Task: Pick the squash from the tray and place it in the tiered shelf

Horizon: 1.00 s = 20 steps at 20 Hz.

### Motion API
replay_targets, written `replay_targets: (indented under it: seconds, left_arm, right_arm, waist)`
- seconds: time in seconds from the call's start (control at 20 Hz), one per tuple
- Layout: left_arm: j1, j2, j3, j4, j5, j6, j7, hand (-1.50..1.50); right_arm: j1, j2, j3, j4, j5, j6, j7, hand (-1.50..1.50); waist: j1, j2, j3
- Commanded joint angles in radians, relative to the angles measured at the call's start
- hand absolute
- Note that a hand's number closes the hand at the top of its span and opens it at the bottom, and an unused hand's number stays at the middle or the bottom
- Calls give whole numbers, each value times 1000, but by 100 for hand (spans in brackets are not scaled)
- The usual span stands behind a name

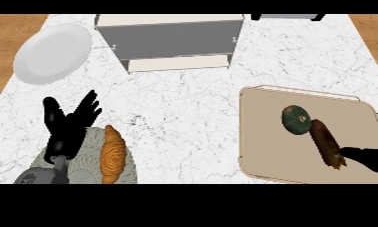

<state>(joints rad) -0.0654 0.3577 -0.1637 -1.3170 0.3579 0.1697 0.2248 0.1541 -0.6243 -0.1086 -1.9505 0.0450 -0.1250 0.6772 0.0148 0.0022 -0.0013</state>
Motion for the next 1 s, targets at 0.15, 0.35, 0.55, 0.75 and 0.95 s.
replay_targets:
  seconds: [0.15, 0.35, 0.55, 0.75, 0.95]
  left_arm:
    - [11, -13, 26, -1, -13, -21, 13, 0]
    - [26, -14, 37, -29, -32, -35, 9, 0]
    - [31, -10, 74, 3, -31, -76, 12, 0]
    - [20, -56, 80, -43, -63, -34, 40, 0]
    - [48, -67, 97, -32, -78, -66, 15, 0]
  right_arm:
    - [-222, 73, 154, 170, 151, 4, 190, -150]
    - [-310, 84, 191, 184, 187, 77, 300, -150]
    - [-281, 88, 173, 166, 213, 139, 346, -150]
    - [-248, 191, 212, 167, 329, 77, 366, -150]
    - [-316, 198, 201, 217, 383, 136, 393, -150]
  waist:
    - [-2, 0, 1]
    - [-4, -2, 1]
    - [-12, -2, 1]
    - [-14, -3, 1]
    - [-12, -3, 1]
